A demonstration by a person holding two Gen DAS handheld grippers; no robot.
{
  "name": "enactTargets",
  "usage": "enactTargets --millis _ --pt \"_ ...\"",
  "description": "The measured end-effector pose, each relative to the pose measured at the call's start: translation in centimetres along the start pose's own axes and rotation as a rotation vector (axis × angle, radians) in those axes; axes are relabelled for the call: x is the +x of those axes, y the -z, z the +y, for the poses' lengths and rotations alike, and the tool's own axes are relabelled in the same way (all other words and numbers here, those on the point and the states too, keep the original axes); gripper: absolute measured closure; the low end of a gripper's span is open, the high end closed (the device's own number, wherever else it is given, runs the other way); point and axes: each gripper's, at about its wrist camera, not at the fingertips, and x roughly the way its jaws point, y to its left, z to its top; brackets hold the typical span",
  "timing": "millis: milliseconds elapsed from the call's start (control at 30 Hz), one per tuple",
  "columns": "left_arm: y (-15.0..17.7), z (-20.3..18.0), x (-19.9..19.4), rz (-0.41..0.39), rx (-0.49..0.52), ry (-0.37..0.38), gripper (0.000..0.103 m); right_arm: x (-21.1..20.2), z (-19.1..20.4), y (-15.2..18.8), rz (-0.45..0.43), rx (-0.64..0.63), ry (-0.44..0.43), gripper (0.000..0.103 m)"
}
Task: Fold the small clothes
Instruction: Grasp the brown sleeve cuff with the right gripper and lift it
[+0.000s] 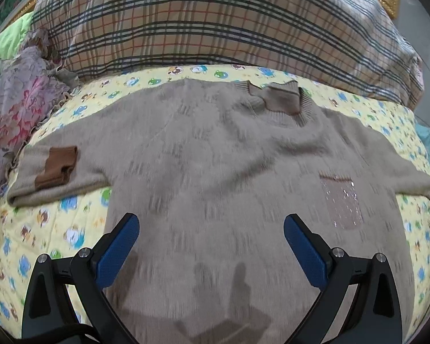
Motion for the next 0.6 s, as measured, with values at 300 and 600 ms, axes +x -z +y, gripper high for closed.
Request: enactTargets --millis 300,600 --pt "-1.1 0.6 2.2 0.012 0.008 -0.022 0.002 1.7 -0.1 -2.6 -0.070 0.026 -0.025 0.093" --pt "0.4 3.2 1.6 0.034 -0.051 -0.008 0.002 -1.7 17.0 7.9 0.059 -0.341 -0.410 0.094"
